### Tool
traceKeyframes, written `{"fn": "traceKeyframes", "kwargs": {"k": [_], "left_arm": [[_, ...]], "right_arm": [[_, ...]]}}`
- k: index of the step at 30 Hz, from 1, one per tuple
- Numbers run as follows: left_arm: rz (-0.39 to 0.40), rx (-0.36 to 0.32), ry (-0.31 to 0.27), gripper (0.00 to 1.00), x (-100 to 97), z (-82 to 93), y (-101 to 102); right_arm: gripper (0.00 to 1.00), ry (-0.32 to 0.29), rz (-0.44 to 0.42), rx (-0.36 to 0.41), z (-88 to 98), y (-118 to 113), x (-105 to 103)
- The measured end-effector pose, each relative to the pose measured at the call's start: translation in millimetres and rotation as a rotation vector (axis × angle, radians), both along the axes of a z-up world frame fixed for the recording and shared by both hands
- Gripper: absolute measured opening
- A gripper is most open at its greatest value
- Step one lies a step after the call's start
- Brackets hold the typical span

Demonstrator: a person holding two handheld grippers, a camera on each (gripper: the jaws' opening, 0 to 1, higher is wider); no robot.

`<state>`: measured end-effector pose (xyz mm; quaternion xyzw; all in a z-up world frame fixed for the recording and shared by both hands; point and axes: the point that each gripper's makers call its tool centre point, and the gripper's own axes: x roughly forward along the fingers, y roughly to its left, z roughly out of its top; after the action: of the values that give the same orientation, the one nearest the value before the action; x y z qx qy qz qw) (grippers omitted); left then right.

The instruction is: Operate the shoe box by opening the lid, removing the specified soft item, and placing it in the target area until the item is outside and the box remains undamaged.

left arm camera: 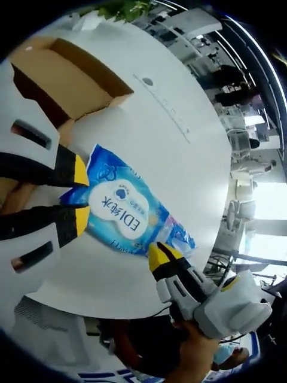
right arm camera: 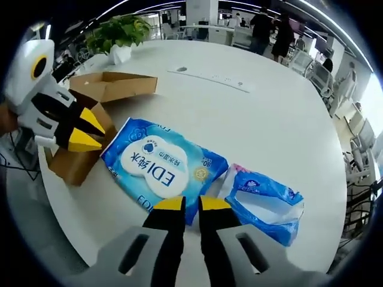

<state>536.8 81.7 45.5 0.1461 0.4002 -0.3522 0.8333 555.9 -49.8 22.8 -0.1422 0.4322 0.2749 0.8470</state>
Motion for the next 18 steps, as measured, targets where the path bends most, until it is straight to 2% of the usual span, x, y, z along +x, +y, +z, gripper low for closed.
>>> {"fn": "traceKeyframes", "kwargs": {"k": [8, 10, 14, 18], "left_arm": [[0.016, -0.028, 0.007, 0.14, -7.4, 16.9, 17.4], [0.015, -0.028, 0.014, 0.18, -10.7, 19.8, 23.1], [0.015, -0.025, 0.008, 0.22, -18.0, 26.1, 37.3], [0.006, -0.018, 0.009, 0.29, -27.4, 30.4, 53.3]], "right_arm": [[0.15, -0.012, 0.076, 0.004, 21.3, 11.6, -13.7], [0.17, -0.013, 0.094, 0.002, 25.4, 14.6, -16.6], [0.2, -0.033, 0.158, -0.025, 35.5, 22.3, -22.6], [0.25, -0.037, 0.232, -0.038, 45.6, 32.6, -30.7]]}}
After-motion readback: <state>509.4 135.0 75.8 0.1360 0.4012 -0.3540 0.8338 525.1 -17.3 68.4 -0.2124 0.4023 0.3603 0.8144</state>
